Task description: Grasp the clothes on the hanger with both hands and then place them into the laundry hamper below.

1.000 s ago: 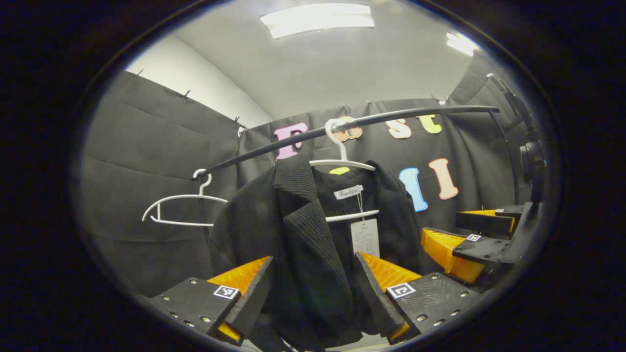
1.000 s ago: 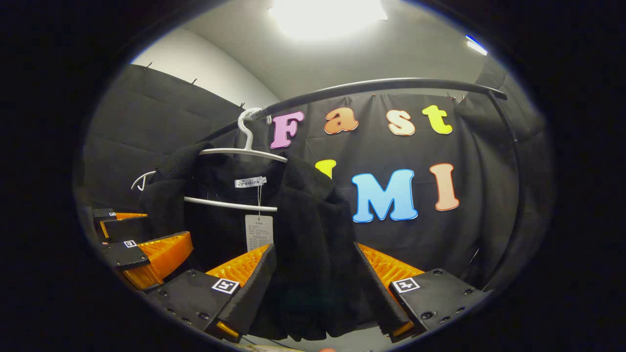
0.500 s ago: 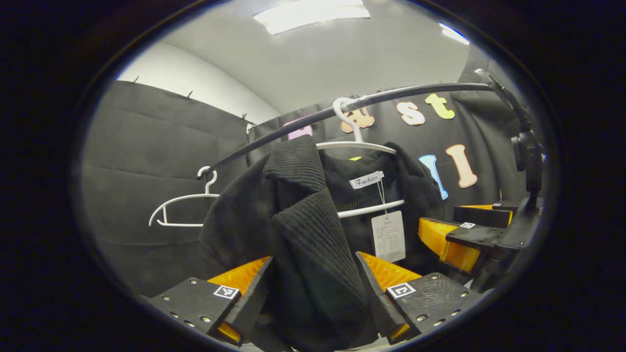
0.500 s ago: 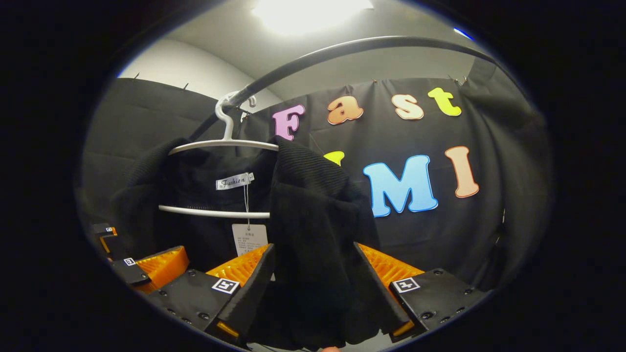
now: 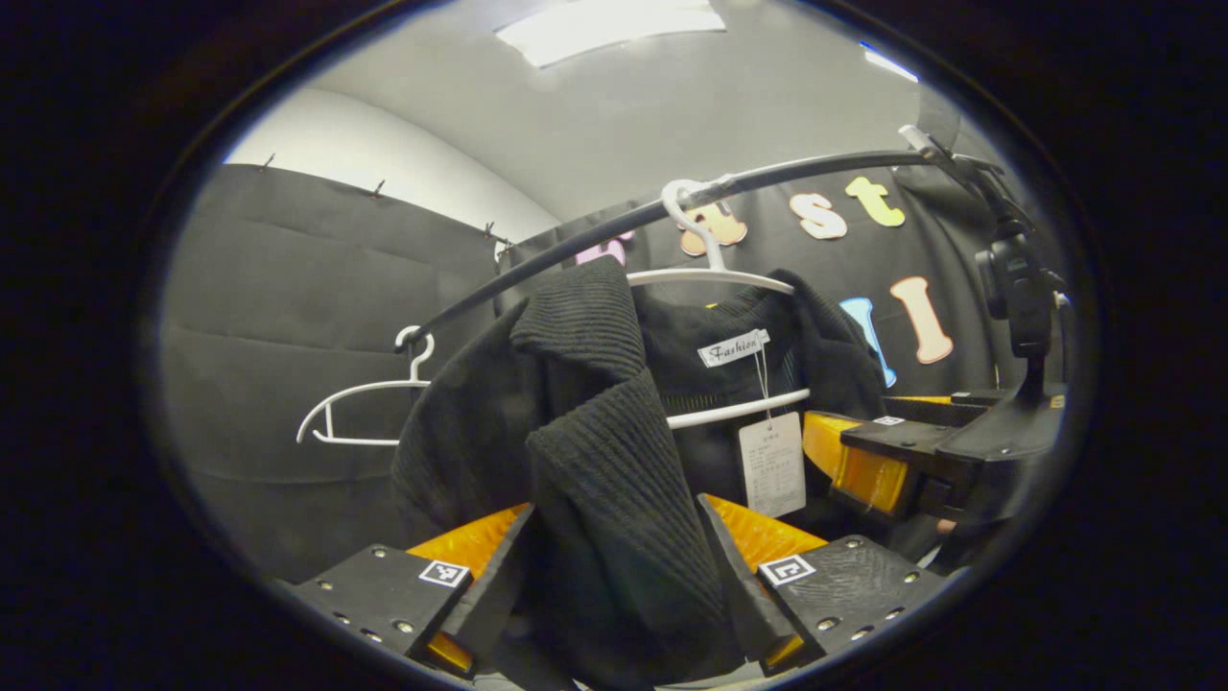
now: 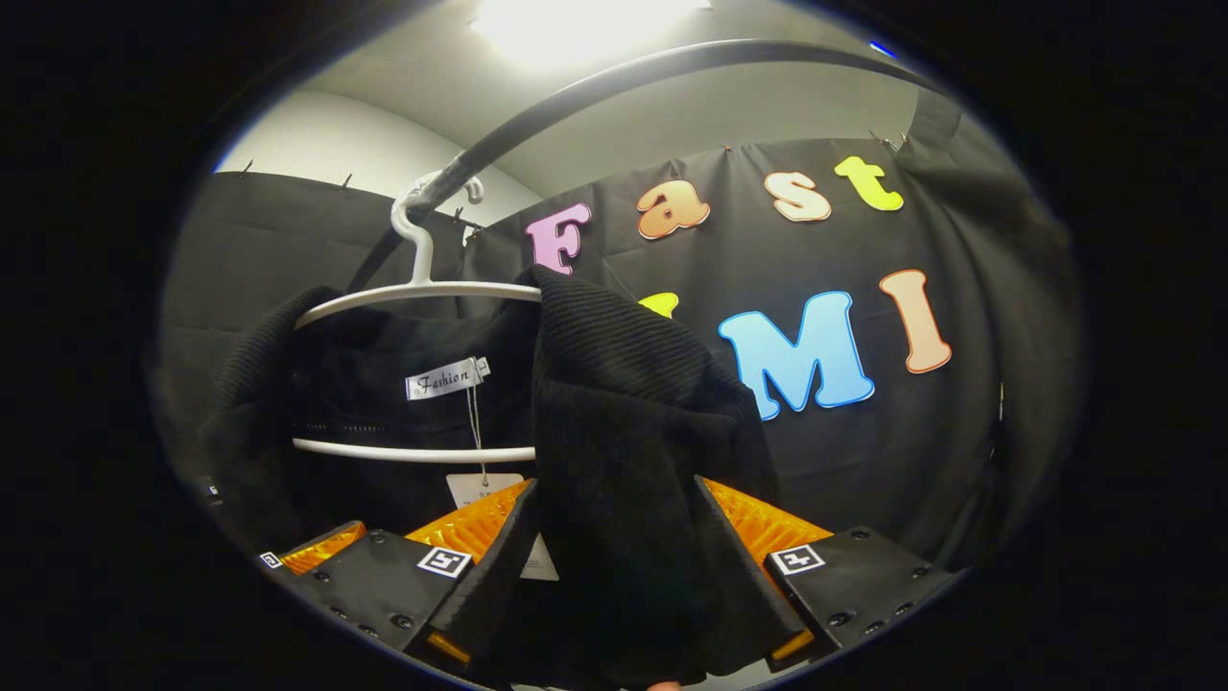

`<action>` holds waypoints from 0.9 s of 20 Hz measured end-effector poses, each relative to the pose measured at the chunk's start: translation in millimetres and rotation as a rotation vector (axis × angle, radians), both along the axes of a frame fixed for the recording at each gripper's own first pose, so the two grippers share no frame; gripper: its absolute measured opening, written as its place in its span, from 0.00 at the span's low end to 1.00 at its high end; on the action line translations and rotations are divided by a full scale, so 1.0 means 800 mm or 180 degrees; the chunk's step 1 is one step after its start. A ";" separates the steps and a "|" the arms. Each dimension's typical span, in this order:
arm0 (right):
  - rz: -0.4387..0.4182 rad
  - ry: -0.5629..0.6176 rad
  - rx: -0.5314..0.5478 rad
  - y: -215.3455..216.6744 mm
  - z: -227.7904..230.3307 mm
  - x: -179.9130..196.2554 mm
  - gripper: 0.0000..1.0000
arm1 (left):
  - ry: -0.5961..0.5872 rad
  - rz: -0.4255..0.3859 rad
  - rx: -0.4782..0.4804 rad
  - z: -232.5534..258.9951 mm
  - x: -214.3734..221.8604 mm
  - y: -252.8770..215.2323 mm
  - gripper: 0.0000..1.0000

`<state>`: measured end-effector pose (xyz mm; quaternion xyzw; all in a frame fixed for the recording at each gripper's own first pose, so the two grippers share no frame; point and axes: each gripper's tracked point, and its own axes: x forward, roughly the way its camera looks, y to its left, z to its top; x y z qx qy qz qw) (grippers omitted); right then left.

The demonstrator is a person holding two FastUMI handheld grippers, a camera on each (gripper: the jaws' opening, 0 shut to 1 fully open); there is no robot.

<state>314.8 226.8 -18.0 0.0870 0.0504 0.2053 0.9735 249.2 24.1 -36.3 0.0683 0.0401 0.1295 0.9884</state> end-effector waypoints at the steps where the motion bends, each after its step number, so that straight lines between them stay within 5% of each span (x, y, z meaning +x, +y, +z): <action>1: 0.0002 0.0032 -0.0001 0.003 -0.002 0.002 0.92 | 0.0007 0.0005 0.0006 0.000 0.001 0.000 0.94; 3: 0.0011 0.0121 0.0015 0.003 -0.006 0.001 0.97 | 0.0019 0.0014 0.0011 -0.001 0.002 0.000 0.94; 4: 0.0011 0.0151 0.0021 0.000 -0.007 0.002 0.96 | -0.0003 0.0072 0.0031 0.002 -0.003 0.006 0.86; 8: -0.0051 0.0137 -0.0124 -0.009 -0.009 0.008 0.34 | 0.0045 0.0091 -0.0006 -0.005 -0.008 0.011 0.55; 9: -0.0063 0.0090 -0.0178 -0.012 -0.007 0.010 0.07 | 0.0074 0.0025 -0.0031 -0.007 -0.002 0.007 0.52; 11: -0.0013 0.0018 -0.0313 -0.011 -0.003 0.005 0.04 | 0.0076 -0.0046 -0.0083 -0.006 -0.007 0.007 0.31; 12: -0.0021 -0.0036 -0.0339 -0.015 0.002 0.004 0.00 | 0.0067 0.0056 -0.0050 -0.014 0.001 0.017 0.31; 14: -0.0124 -0.0209 -0.0347 -0.029 0.017 0.001 0.05 | 0.0005 0.0139 -0.0072 0.000 -0.015 0.027 0.06; 18: -0.0346 -0.0645 -0.0495 -0.056 0.052 -0.007 0.04 | -0.0184 0.0116 0.0063 0.031 -0.032 0.036 0.03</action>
